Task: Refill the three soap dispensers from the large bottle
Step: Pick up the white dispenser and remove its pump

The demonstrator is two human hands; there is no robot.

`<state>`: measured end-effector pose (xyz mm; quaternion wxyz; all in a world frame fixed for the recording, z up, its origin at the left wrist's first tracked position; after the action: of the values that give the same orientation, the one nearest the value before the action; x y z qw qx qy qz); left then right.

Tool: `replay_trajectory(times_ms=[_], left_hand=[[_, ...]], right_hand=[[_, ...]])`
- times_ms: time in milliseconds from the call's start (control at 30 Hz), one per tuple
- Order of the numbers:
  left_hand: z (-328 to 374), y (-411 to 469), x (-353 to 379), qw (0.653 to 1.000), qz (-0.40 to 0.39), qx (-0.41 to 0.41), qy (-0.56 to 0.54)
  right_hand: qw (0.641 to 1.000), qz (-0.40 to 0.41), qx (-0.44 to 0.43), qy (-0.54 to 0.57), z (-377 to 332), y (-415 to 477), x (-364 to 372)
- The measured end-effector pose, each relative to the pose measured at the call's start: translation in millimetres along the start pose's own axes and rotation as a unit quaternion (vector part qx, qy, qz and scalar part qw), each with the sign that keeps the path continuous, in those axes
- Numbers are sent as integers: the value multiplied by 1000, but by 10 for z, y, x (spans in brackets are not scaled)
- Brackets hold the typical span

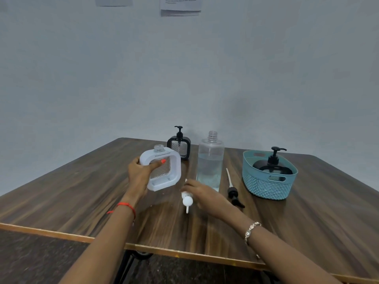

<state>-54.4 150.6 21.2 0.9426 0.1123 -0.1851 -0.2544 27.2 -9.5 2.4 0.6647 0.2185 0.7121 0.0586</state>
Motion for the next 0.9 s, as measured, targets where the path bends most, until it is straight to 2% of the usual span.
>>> replay_trajectory(times_ms=[133, 500, 567, 667, 733, 800, 900], left_hand=[[-15, 20, 26, 1000, 1, 2, -8], [-120, 35, 64, 1000, 2, -5, -4], [-120, 30, 73, 1000, 2, -4, -5], [-127, 29, 97, 1000, -5, -5, -9], [-144, 33, 120, 1000, -14, -5, -13], [-157, 43, 136, 1000, -20, -5, -15], [-167, 69, 168, 1000, -28, -2, -10]], right_hand=[[998, -35, 9, -51, 10, -1, 209], [999, -34, 27, -23, 75, -42, 231], [999, 2, 35, 9, 109, -25, 137], [986, 117, 92, 81, 263, -28, -187], [953, 227, 151, 132, 417, -89, -474], [903, 325, 215, 180, 608, -191, -714], [845, 382, 263, 265, 890, -254, -860]])
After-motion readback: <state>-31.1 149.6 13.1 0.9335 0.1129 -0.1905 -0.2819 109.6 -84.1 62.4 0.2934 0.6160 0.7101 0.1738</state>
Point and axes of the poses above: each hand's wrist, its own y-axis towards the middle knuckle, its own x-axis out of the palm, z = x × y, the point moved 9 cm from there along y, towards the middle knuckle, and after that the axes turned 5 degrees about x, right-handed, at the moved point
